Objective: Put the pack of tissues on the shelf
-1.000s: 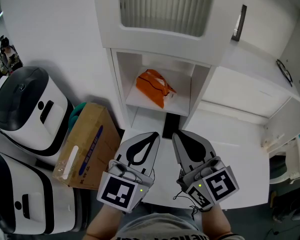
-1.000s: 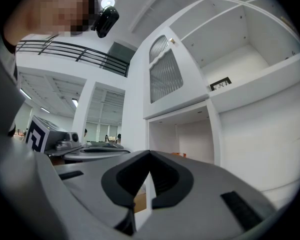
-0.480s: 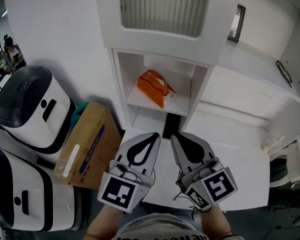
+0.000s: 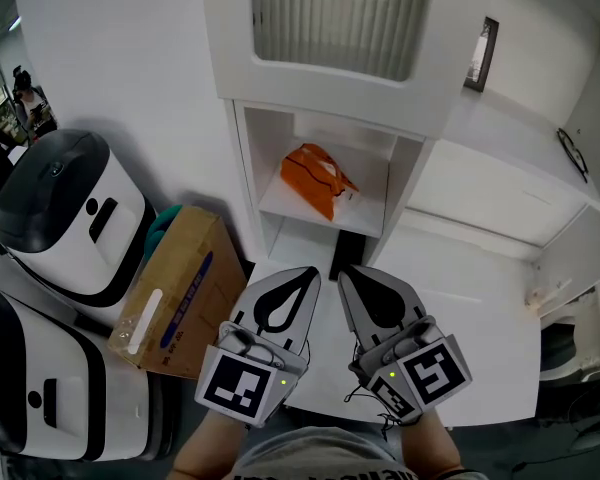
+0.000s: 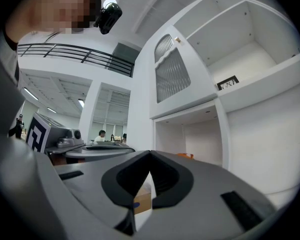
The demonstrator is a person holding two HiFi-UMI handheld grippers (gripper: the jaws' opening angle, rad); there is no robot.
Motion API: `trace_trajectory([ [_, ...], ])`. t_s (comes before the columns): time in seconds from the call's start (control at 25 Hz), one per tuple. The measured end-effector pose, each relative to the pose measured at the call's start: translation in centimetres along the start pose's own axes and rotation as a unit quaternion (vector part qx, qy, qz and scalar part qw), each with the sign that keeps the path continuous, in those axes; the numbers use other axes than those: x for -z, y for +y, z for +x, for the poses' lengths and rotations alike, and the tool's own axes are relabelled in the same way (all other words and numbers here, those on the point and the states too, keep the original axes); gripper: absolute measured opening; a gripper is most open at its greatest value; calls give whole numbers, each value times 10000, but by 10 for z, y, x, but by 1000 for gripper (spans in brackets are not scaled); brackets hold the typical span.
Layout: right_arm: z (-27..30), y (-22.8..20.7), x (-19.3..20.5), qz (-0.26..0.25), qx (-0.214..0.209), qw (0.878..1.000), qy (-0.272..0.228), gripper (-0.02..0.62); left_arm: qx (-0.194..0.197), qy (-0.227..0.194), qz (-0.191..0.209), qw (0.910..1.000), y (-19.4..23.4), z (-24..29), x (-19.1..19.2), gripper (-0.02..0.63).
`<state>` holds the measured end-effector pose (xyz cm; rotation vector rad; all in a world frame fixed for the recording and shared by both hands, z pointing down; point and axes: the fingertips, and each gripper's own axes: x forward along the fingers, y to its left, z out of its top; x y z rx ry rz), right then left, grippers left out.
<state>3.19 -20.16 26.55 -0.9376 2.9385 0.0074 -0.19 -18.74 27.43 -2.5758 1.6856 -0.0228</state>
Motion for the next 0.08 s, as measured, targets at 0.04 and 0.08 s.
trace_trajectory([
  [0.04, 1, 0, 1, 3, -1, 10000, 13, -8, 0, 2, -1, 10000, 1, 0, 0, 40],
  [0.08, 2, 1, 1, 5, -2, 10000, 26, -8, 0, 2, -3, 10000, 2, 0, 0, 40],
])
